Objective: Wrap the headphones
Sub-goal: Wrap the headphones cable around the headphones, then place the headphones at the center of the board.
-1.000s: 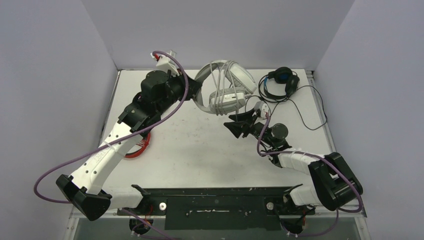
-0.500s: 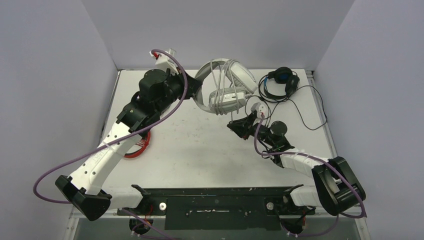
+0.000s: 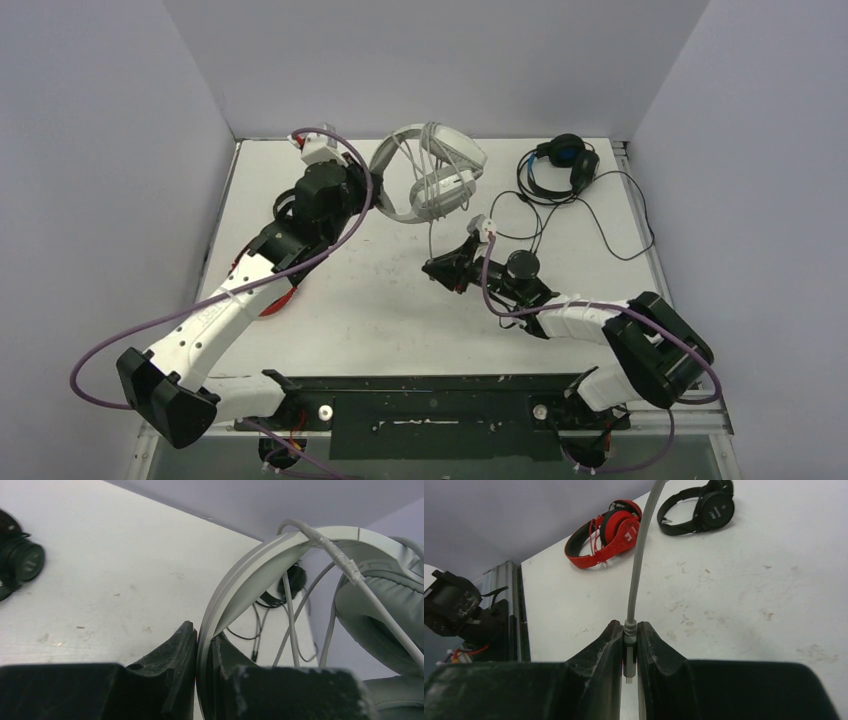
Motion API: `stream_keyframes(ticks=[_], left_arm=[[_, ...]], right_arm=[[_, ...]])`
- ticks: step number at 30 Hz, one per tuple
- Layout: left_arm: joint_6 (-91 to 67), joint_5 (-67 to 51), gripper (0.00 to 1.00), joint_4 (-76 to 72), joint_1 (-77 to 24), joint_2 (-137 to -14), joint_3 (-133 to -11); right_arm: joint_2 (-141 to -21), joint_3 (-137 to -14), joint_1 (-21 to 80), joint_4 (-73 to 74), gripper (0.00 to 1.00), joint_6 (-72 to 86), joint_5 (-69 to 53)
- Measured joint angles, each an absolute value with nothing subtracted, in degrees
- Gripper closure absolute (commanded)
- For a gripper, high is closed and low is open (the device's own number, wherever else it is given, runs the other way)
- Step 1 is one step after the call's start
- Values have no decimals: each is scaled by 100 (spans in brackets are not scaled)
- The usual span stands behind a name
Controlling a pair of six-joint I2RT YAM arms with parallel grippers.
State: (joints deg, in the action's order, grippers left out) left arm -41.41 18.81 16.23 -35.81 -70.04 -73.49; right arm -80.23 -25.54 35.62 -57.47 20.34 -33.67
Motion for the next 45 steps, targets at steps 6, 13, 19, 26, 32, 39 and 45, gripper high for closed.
stream_keyframes(ticks=[6,13,19,26,32,39,45], left_arm=[[-4125,3214,100,1514,-3579,-7008,-6622],[-4421,4709,100,1194,-3579,-7199,-5612],[-4668,5100,100,891,-3559,-7559,-4856],[-4661,4652,100,-298,-3553,-7583,-3758],[-4593,4331,100,-652,-3555,-7629,-3743],[-4576,4239,100,-760,-3514,-7714,-3743],[-4644,4160,100,-716,-3496,-7776,-3771]], right_arm=[[-8305,-2672,4040,-5596,100,2543,-3129],[-8414,-3632,4567,-4589,100,3004,-2956],[-8691,-3992,4689,-3927,96,3365,-2794],[-9087,-4300,4692,-3514,94,3953,-2580],[-9443,-4648,4639,-3605,87,4628,-2547],[-9638,-4777,4576,-3721,70,5417,-2316],[-9640,-4989,4591,-3452,61,5754,-2088]])
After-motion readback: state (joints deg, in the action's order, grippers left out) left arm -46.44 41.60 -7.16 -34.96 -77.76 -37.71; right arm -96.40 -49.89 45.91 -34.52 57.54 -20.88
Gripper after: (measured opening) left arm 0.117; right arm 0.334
